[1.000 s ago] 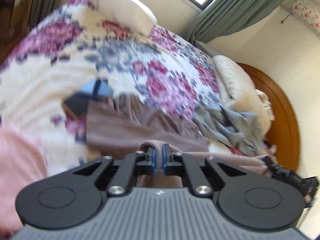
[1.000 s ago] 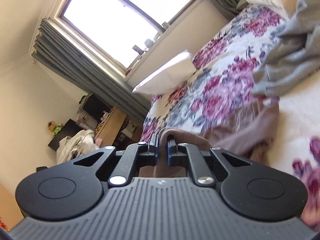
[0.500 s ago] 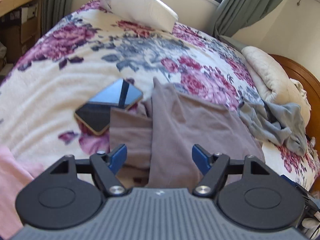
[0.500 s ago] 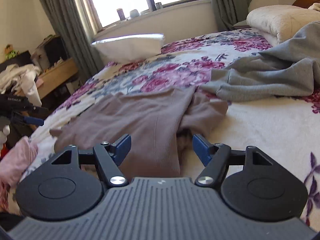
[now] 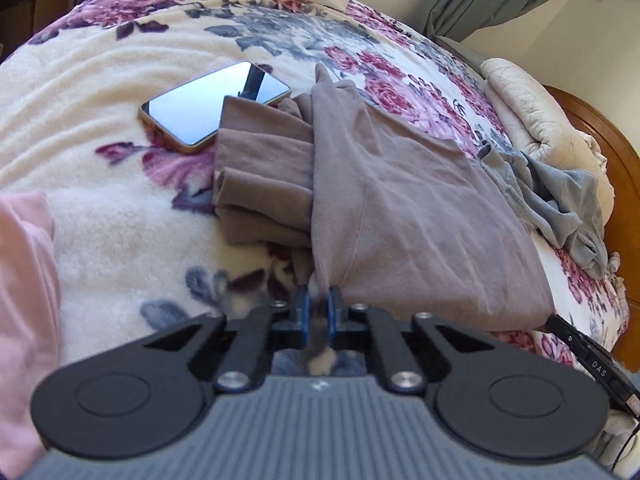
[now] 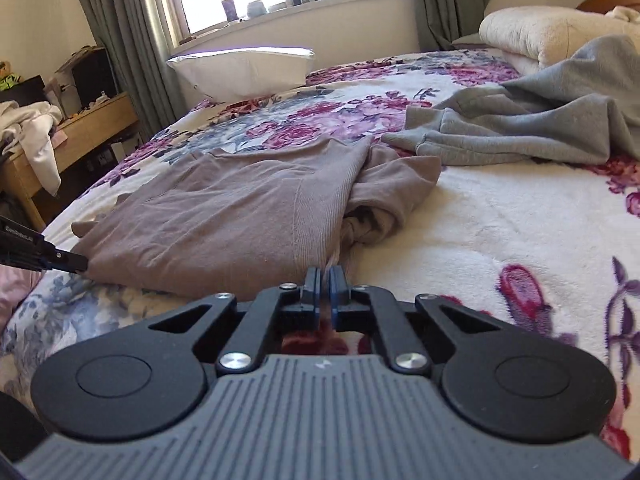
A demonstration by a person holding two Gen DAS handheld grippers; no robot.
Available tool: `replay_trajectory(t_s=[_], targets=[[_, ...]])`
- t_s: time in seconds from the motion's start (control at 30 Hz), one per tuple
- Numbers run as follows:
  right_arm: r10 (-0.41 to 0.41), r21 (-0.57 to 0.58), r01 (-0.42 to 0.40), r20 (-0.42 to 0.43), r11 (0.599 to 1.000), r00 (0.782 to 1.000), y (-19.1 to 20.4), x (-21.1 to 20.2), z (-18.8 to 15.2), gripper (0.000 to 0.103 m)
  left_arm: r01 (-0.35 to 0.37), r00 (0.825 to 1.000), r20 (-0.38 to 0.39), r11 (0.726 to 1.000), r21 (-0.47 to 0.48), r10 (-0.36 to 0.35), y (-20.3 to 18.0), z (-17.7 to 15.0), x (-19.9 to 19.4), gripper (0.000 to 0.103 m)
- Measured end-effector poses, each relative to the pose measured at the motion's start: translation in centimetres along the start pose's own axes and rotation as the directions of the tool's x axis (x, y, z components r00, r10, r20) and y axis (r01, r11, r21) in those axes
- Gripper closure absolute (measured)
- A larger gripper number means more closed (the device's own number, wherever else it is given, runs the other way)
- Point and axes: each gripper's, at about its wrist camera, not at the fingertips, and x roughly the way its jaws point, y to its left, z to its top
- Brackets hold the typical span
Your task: Fold clothes
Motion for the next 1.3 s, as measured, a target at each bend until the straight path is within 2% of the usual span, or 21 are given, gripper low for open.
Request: replay_trajectory(t_s=[0.1,0.17,0.2,0.23,0.3,0.37,0.47,0.57,0.6,0.67,0.73,0.77,0.83,0.87,0.9,1.0,1.07,1.13,1.2,1.27,1.3], targets=[[0.010,-0.011,-0.010,-0.019,1.000,1.000,-0.3,-1.0,-0.5,0.099,-0.102,0.993,-0.043,0.989,0.111,0.107,-0.7,-0.8,-0.4,0.102],[-0.062,-0.111,0.060,-0.018,0.992,0.998,0.3,-1.3,-1.0,0.094,-0.194,0.979,-0.030,0.961,0.195,0.203,-1.1,-1.3,-0.8,0.101],[-0.111,-0.211,0.101,-0.036,0.972,0.993,0.9,-1.1,-1.6,0.080,-0.214,0.974,-0.020,0.950,0.226,0.224,-1.2,-1.5,-1.2,0.101],[-0.134,-0.263,0.117,-0.045,0.957,0.990,1.3,-0.8,-2.0,0.067,-0.232,0.971,-0.002,0.941,0.246,0.240,-1.3,-1.6,-1.6,0.100],[-0.174,-0.399,0.152,-0.020,0.904,0.984,2.7,-0.7,-3.4,0.062,-0.266,0.963,0.027,0.921,0.284,0.270,-1.6,-1.8,-1.9,0.099],[-0.195,-0.512,0.176,0.016,0.841,0.981,4.0,-0.7,-4.5,0.062,-0.297,0.954,0.050,0.900,0.319,0.297,-2.0,-1.9,-2.0,0.096],[-0.210,-0.641,0.206,0.071,0.739,0.975,5.7,-0.4,-5.7,0.060,-0.292,0.955,0.054,0.884,0.364,0.293,-2.5,-2.3,-1.7,0.092],[-0.208,-0.745,0.223,0.116,0.629,0.971,6.8,0.0,-6.5,0.056,-0.335,0.938,0.074,0.833,0.440,0.338,-3.2,-2.7,-0.6,0.083],[-0.208,-0.758,0.226,0.121,0.612,0.971,6.9,0.1,-6.5,0.054,-0.358,0.928,0.090,0.801,0.481,0.361,-3.6,-3.0,-0.2,0.077],[-0.209,-0.782,0.228,0.128,0.580,0.970,7.1,0.3,-6.3,0.051,-0.374,0.920,0.103,0.765,0.525,0.378,-4.0,-3.4,0.2,0.071],[-0.211,-0.797,0.229,0.131,0.559,0.969,7.3,0.5,-6.0,0.046,-0.405,0.902,0.143,0.679,0.613,0.408,-4.8,-4.3,0.9,0.066],[-0.206,-0.808,0.229,0.136,0.543,0.969,7.4,0.6,-5.9,0.044,-0.416,0.895,0.159,0.653,0.633,0.416,-5.0,-4.5,1.1,0.063],[-0.194,-0.828,0.227,0.145,0.513,0.970,7.6,0.7,-5.8,0.040,-0.478,0.856,0.259,0.495,0.725,0.447,-5.9,-5.7,1.9,0.052],[-0.187,-0.838,0.224,0.149,0.498,0.971,7.7,0.7,-5.8,0.039,-0.493,0.845,0.286,0.450,0.745,0.452,-6.1,-6.1,2.2,0.050],[-0.179,-0.847,0.222,0.152,0.483,0.972,7.7,0.8,-5.9,0.036,-0.524,0.815,0.358,0.316,0.791,0.455,-6.6,-7.1,3.0,0.049],[-0.157,-0.863,0.217,0.162,0.455,0.974,7.5,1.5,-5.8,0.032,-0.528,0.788,0.440,0.103,0.843,0.431,-7.2,-8.8,4.5,0.049],[-0.154,-0.869,0.225,0.174,0.440,0.973,7.7,2.0,-5.9,0.033,-0.530,0.775,0.484,0.002,0.848,0.406,-7.5,-9.5,5.6,0.049],[-0.151,-0.871,0.246,0.200,0.424,0.968,8.2,2.7,-5.9,0.038,-0.550,0.757,0.535,-0.077,0.832,0.376,-8.2,-9.8,7.0,0.049],[-0.147,-0.871,0.256,0.213,0.420,0.966,8.9,3.4,-5.8,0.044,-0.567,0.745,0.566,-0.112,0.816,0.353,-9.0,-9.4,8.0,0.049],[-0.144,-0.869,0.243,0.200,0.431,0.969,9.4,4.1,-5.5,0.066,-0.564,0.754,0.563,-0.107,0.819,0.337,-9.3,-8.6,8.7,0.052],[-0.151,-0.867,0.236,0.188,0.438,0.970,9.7,4.4,-5.4,0.086,-0.553,0.766,0.548,-0.090,0.828,0.336,-9.4,-8.2,8.8,0.066]])
